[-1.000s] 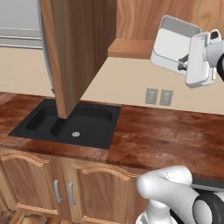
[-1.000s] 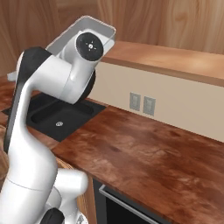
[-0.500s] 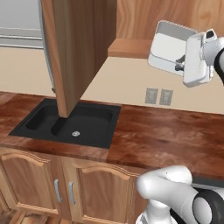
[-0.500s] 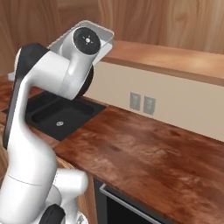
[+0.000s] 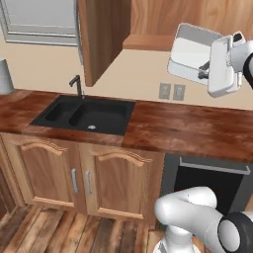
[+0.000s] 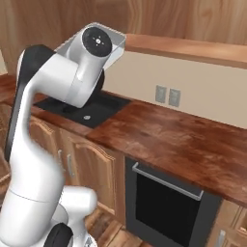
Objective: Retrieve the tupperware and aluminum foil from the cabinet and place them on the dining counter near the plate with lemon wedge and broccoli to prepare for storing leftovers.
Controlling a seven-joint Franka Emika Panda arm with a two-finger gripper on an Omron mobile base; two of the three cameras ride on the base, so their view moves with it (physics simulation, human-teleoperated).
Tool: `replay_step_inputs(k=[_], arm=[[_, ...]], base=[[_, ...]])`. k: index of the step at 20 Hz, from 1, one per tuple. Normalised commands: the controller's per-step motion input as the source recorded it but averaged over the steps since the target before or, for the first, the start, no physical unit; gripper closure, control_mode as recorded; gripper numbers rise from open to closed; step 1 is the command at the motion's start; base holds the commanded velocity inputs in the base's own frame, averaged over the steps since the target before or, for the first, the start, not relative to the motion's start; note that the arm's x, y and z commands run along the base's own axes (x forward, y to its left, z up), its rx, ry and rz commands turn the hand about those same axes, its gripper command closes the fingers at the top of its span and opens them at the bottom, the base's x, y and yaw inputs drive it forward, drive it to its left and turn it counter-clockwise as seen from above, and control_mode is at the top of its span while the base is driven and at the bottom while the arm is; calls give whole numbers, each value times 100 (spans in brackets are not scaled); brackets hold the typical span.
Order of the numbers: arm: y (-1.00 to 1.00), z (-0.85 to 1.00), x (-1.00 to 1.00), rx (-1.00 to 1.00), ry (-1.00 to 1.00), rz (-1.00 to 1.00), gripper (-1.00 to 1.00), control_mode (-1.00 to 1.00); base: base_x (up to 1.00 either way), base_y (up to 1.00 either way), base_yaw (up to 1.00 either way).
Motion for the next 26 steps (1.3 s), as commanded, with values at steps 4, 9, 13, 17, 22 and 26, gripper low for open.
replay_step_inputs(k=[4,9,13,17,22,26], arm=[[0,0,0,0,0,0,100,100],[0,0,0,0,0,0,100,100],[0,0,0,0,0,0,100,100],[0,0,0,0,0,0,100,100],[0,0,0,0,0,0,100,100],[0,0,0,0,0,0,100,100]], base=[[-94,0,28],[-72,-5,65],[-64,-12,81],[-65,-9,86],[-66,-4,83],[-43,-2,84]])
